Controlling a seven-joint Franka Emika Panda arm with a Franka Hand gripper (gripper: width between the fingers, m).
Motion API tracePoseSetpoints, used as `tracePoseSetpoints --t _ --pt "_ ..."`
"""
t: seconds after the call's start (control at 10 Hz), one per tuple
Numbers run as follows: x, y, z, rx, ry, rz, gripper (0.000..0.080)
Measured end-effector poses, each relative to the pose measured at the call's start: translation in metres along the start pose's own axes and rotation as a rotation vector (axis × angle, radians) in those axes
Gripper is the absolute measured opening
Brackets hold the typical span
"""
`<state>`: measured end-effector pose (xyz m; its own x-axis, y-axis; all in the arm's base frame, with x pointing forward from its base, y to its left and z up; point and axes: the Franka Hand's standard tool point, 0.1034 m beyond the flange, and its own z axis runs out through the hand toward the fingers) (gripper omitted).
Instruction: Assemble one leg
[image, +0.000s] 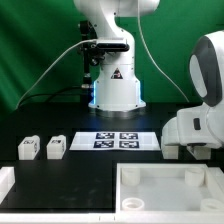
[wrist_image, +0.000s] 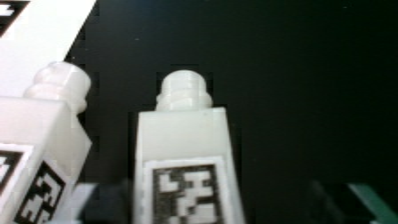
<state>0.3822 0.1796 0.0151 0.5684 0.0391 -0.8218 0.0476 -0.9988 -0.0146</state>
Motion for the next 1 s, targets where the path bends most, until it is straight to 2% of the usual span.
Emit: tracePoseSetpoints --t 0.1,1.0 --pt "0.0000 0.0000 0.0000 0.000 0.000 0.000 0.0285" --pt "0.0000 0.0000 0.0000 0.000 0.000 0.000 0.0290"
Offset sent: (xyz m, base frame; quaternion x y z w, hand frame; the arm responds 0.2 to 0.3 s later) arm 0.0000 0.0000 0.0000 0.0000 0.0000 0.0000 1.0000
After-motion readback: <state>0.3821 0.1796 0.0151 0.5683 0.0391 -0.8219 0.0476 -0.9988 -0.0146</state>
